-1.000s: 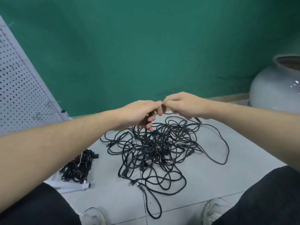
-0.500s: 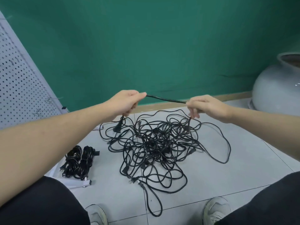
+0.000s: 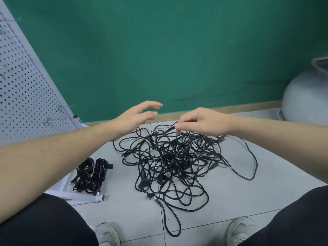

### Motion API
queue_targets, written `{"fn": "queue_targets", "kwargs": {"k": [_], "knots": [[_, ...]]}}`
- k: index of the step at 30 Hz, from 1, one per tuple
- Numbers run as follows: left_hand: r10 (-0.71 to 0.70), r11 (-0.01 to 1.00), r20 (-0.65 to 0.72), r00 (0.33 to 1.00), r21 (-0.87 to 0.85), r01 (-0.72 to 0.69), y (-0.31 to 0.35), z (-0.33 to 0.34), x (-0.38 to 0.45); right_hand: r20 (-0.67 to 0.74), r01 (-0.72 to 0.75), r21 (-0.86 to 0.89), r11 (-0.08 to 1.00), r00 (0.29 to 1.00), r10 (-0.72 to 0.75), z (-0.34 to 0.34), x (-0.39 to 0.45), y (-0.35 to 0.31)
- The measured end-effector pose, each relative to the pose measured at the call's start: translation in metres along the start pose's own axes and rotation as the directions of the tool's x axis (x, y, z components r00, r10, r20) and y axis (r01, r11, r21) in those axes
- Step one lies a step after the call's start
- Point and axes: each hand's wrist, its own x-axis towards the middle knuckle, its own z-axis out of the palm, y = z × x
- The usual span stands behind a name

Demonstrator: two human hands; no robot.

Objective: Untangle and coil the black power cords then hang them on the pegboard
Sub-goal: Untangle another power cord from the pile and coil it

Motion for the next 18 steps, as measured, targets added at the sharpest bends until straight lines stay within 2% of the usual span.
{"fn": "queue_targets", "kwargs": {"k": [3, 5, 7, 10, 13, 16, 18], "knots": [[0.004, 1.000, 0.150, 0.989, 0.011, -0.005, 0.010, 0.014, -0.005, -0.016, 0.004, 0.027, 1.000, 1.000, -0.003, 0.006, 0.005, -0.002], [-0.035, 0.995, 0.266, 0.963, -0.085, 0.059, 0.017, 0.027, -0.008, 0.010, 0.004, 0.066, 0.998, 1.000, -0.004, 0.010, 0.008, -0.006], [-0.047, 0.980, 0.307, 0.950, -0.169, 0.103, 0.023, 0.036, -0.008, 0.027, -0.021, 0.134, 0.991, 0.999, 0.017, 0.012, 0.011, -0.007], [-0.113, 0.955, 0.275, 0.955, -0.235, 0.181, 0.030, 0.041, -0.007, 0.049, -0.110, 0.205, 0.973, 0.994, 0.102, 0.011, 0.014, -0.006], [-0.141, 0.972, 0.176, 0.974, -0.162, 0.170, 0.031, 0.034, -0.005, 0.153, -0.197, 0.031, 0.980, 0.970, 0.190, 0.007, 0.013, 0.005], [-0.123, 0.985, 0.053, 0.991, -0.118, 0.129, 0.022, 0.016, -0.004, 0.302, -0.283, -0.076, 0.956, 0.907, 0.293, 0.009, 0.007, 0.030], [-0.102, 0.991, 0.038, 0.994, -0.086, 0.105, 0.009, 0.001, -0.009, 0.299, -0.318, -0.092, 0.944, 0.895, 0.331, 0.007, 0.002, 0.044]]}}
